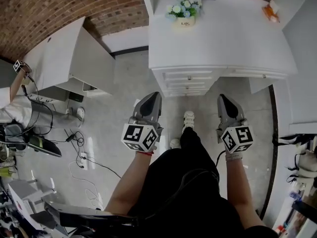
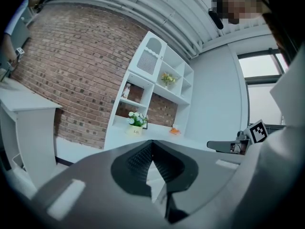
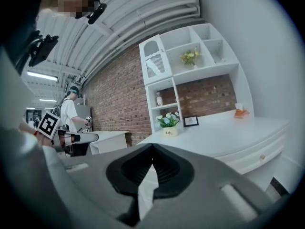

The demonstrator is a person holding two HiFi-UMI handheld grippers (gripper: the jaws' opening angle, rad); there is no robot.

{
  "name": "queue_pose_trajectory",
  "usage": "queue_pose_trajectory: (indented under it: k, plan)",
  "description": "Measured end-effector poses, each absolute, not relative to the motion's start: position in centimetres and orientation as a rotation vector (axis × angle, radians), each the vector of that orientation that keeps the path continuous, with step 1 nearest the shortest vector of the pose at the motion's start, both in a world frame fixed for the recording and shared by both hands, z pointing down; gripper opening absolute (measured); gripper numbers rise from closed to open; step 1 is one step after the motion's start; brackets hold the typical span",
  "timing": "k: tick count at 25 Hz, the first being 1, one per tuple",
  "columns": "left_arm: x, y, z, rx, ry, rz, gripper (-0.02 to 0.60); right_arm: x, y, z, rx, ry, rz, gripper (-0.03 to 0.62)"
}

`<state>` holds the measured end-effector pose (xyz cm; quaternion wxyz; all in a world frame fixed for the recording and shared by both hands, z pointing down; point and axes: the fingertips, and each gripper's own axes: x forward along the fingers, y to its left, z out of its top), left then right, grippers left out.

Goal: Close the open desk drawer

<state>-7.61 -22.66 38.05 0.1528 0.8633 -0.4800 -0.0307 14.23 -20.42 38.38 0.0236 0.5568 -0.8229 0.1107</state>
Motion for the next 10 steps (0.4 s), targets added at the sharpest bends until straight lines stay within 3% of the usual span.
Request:
queue_pose_trajectory:
  k: [10]
  plan:
    - [-8.8, -19.4, 37.5, 2.479, -1.379, -0.080, 0.003, 13.7, -17.3, 37.3, 1.714, -2.573, 0.328, 0.002]
